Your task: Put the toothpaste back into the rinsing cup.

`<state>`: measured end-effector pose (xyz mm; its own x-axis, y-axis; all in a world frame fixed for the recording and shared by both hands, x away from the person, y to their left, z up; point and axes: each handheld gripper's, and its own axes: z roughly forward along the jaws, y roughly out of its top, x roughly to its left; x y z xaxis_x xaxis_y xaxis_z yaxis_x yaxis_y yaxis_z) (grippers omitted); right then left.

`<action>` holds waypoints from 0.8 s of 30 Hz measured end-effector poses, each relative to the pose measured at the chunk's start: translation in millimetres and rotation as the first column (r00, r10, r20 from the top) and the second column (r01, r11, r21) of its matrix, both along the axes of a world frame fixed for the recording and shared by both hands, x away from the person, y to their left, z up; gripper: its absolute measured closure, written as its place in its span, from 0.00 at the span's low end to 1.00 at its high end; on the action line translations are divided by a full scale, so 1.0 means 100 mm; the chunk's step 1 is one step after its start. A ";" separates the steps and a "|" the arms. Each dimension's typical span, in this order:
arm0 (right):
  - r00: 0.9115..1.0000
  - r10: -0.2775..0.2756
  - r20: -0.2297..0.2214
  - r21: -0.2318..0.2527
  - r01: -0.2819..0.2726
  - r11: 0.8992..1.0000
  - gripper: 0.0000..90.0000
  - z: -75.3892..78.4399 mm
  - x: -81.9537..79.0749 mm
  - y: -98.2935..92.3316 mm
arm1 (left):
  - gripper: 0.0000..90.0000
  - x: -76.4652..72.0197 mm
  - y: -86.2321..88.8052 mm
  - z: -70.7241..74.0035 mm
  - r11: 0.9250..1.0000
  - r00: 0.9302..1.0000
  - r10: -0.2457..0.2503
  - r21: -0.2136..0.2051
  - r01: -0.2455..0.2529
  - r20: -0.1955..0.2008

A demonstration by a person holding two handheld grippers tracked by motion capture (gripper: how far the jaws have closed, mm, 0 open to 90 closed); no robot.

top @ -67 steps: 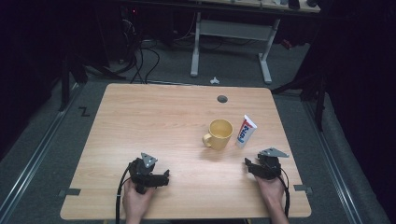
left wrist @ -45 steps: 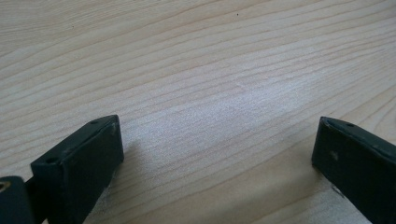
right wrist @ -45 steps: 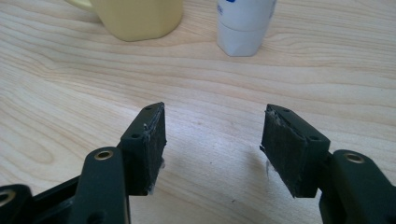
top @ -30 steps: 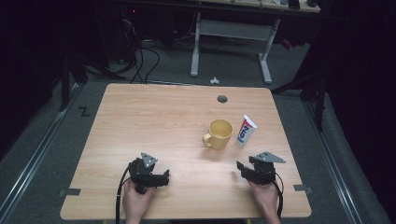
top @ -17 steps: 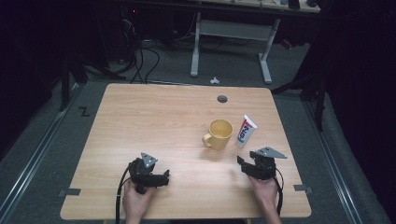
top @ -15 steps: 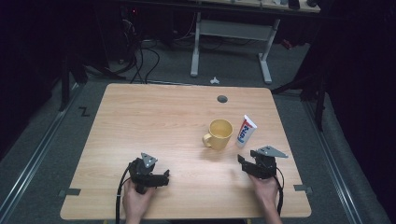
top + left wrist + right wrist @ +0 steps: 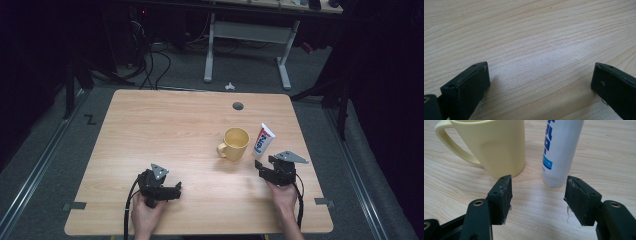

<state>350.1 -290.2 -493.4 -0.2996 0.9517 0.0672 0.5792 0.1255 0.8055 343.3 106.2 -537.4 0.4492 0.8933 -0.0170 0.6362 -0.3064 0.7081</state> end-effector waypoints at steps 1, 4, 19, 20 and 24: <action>1.000 0.000 0.001 -0.003 0.000 1.000 0.43 0.00 0.01 0.00 | 0.02 0.00 0.00 0.00 1.000 1.000 0.000 0.000 0.000 0.000; 1.000 -0.011 0.004 0.004 0.011 1.000 0.43 0.03 0.03 -0.01 | 0.03 0.00 0.00 0.00 1.000 1.000 0.000 0.000 0.000 0.000; 0.999 -0.032 0.008 0.005 0.032 0.999 0.45 0.08 0.15 -0.05 | 0.02 0.00 0.00 0.00 1.000 1.000 -0.001 0.000 0.001 0.000; 0.999 -0.033 0.012 0.006 0.033 0.999 0.45 0.08 0.15 -0.06 | 0.02 0.00 0.00 0.00 1.000 1.000 -0.001 0.000 0.001 0.000; 0.999 -0.042 0.008 0.006 0.042 0.999 0.45 0.11 0.18 -0.07 | 0.03 0.00 0.00 0.00 1.000 1.000 -0.001 0.000 0.001 0.000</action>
<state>368.6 -297.3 -482.6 -0.2596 0.9631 0.0709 0.5773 0.0959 0.8109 343.2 106.3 -537.4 0.4505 0.8926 -0.0171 0.6359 -0.3073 0.7079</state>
